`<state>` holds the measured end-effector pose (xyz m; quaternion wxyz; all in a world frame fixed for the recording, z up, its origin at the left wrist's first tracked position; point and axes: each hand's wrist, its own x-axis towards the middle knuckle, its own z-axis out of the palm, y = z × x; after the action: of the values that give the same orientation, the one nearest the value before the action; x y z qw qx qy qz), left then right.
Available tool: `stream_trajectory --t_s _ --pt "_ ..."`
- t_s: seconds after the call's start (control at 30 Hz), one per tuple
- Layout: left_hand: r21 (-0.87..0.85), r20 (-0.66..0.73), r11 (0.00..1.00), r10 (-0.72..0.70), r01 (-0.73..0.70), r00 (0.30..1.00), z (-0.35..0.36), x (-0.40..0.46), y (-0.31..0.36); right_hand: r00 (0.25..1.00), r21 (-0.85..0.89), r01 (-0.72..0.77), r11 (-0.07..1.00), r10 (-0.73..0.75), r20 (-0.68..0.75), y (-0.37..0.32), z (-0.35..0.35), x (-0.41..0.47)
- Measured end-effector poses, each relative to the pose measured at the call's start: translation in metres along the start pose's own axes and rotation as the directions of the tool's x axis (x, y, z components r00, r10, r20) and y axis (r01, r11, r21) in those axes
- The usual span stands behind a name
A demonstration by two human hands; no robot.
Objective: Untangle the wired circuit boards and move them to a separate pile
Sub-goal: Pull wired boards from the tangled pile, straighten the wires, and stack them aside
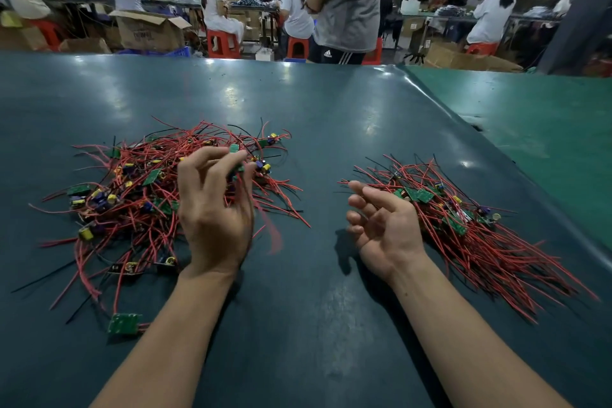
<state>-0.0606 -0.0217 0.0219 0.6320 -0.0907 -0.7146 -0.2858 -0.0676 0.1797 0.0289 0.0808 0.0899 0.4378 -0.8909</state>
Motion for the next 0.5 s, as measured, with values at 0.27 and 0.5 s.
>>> stream_trajectory --t_s 0.27,0.5 --pt "-0.452 0.690 0.354 -0.442 0.819 0.572 0.016 -0.013 0.035 0.988 -0.273 0.064 0.960 -0.023 0.152 0.019 0.014 -0.001" --pt "-0.345 0.858 -0.110 -0.440 0.932 0.266 0.018 -0.012 0.038 0.980 -0.250 0.196 0.948 -0.182 0.078 0.018 0.010 0.002"
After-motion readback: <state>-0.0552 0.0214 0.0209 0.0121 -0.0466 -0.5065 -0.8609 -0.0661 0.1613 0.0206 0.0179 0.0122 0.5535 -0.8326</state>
